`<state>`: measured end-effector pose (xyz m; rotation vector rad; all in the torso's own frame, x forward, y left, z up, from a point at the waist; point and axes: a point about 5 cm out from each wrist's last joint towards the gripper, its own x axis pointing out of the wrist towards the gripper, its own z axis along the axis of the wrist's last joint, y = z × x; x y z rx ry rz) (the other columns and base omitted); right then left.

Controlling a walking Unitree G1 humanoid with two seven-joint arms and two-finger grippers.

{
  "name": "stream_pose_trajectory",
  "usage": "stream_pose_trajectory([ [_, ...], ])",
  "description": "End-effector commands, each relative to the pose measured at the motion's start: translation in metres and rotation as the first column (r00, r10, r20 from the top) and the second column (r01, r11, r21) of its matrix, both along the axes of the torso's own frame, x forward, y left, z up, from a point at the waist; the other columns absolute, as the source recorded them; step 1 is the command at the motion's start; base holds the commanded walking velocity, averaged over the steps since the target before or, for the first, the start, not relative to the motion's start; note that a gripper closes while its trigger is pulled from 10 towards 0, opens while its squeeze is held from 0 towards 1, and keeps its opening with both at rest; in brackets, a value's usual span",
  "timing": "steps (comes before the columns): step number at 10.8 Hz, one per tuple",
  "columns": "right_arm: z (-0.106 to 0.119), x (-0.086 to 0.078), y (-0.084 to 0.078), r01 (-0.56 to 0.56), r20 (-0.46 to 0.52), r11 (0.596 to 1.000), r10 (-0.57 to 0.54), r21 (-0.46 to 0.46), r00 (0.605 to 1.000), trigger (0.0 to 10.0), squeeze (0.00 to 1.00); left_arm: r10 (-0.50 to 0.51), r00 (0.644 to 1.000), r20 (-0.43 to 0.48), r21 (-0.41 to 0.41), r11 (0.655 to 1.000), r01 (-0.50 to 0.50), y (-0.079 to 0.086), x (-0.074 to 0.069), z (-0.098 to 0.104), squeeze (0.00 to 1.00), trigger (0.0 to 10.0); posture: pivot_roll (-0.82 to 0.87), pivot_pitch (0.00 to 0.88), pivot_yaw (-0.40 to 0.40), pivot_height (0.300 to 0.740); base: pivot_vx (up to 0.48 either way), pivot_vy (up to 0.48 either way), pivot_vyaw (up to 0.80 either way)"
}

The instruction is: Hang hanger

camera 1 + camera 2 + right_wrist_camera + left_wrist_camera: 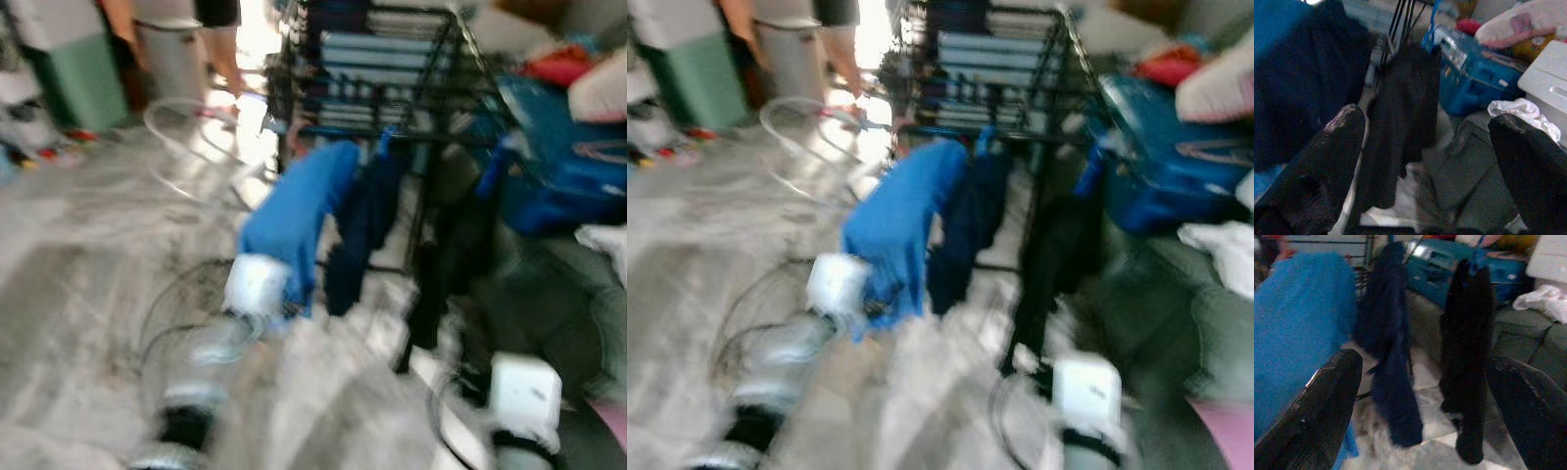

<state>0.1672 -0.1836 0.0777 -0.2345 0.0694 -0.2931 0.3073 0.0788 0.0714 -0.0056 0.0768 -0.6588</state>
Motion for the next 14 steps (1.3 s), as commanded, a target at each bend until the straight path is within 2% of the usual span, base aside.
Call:
stream_pose_trajectory([
  [1,0.006,0.004,0.007,-0.015,0.033,1.000,0.014,0.012,0.999,10.0,0.00,0.050,0.999,0.010,0.023,0.998,-0.051,0.018,0.006,0.002,0.00,10.0,-0.04,0.014,-0.034,0.740,0.442,0.000,0.00],
  [3,0.006,0.005,0.005,-0.014,0.033,1.000,0.013,0.008,0.999,10.0,0.00,0.040,0.999,0.014,0.022,0.999,-0.041,0.013,0.006,0.002,0.00,10.0,-0.05,0.012,-0.035,0.740,0.441,0.000,0.00],
  [7,0.006,0.005,0.005,-0.019,0.029,1.000,0.018,0.001,0.999,10.0,0.00,0.028,1.000,0.005,0.025,0.999,-0.028,0.007,0.004,-0.002,0.00,10.0,-0.06,0.006,-0.046,0.740,0.436,0.000,-0.76],
  [10,0.004,0.005,0.007,-0.034,0.017,0.999,0.034,-0.005,0.999,10.0,0.00,0.035,0.999,-0.002,0.029,0.999,-0.035,0.007,0.003,-0.004,0.00,10.0,-0.06,0.011,-0.051,0.740,0.401,0.000,0.00],
  [12,0.004,0.006,0.016,-0.090,0.016,0.996,0.090,-0.015,0.996,10.0,0.00,0.042,0.999,-0.008,0.040,0.998,-0.042,0.010,0.003,-0.005,0.00,10.0,-0.05,0.016,-0.048,0.740,0.285,0.388,0.28],
  [14,0.003,0.007,0.017,-0.075,0.015,0.997,0.076,-0.002,0.997,10.0,0.00,0.035,0.999,-0.006,0.046,0.998,-0.034,0.010,0.003,-0.005,0.00,10.0,-0.05,0.021,-0.046,0.740,0.120,0.000,0.22],
])
